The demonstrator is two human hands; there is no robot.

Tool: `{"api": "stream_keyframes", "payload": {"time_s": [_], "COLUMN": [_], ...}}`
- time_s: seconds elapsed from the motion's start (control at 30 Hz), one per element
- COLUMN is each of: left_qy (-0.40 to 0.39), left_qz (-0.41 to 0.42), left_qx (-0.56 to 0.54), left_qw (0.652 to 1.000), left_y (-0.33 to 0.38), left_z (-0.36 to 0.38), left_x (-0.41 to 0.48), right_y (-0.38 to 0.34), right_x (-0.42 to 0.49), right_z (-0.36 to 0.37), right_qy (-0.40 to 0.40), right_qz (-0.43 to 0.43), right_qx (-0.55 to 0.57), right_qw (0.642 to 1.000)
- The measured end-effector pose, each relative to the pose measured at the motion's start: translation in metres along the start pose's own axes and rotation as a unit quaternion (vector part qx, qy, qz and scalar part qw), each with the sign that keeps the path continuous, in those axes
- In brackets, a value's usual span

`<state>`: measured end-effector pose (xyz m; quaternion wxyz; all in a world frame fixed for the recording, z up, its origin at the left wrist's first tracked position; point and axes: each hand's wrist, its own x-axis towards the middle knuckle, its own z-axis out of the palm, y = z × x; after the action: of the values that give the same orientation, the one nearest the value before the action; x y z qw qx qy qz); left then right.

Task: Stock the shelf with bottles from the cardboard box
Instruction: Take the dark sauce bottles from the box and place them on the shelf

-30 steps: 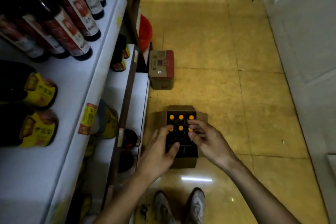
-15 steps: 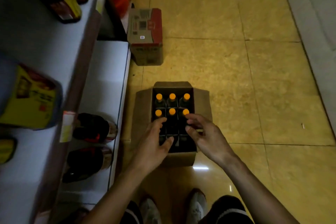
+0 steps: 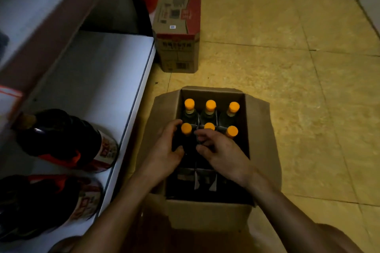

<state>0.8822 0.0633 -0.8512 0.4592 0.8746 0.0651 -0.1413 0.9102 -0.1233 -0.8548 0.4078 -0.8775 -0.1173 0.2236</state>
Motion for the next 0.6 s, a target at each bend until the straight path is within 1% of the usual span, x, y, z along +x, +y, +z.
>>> {"api": "stream_keyframes", "payload": {"time_s": [0.13,0.23,0.4,0.6], "left_qy": [-0.007,-0.030,-0.044,-0.039], "left_qz": [0.025,0.019,0.011,0.028], "left_qx": [0.001,-0.005,0.012,0.053], "left_qw": [1.000,0.999,0.999,0.997], "left_y": [-0.009,-0.011,-0.015,-0.017], "left_z": [0.000,-0.003,-0.005,-0.015], "left_x": [0.012,0.014,0.014,0.019], "right_y": [0.000,-0.004,-0.003,0.003], "right_x": [0.014,0.018,0.025,0.036], "right_z": [0.012,0.015,0.016,0.035], "right_qy": [-0.023,-0.045,-0.055,-0.093], "right_qz": [-0.039,-0.054,-0.059,-0.066], "right_qx": [-0.054,-0.085,-0.117,-0.236], "right_qw": [0.998,0.994,0.990,0.965]}}
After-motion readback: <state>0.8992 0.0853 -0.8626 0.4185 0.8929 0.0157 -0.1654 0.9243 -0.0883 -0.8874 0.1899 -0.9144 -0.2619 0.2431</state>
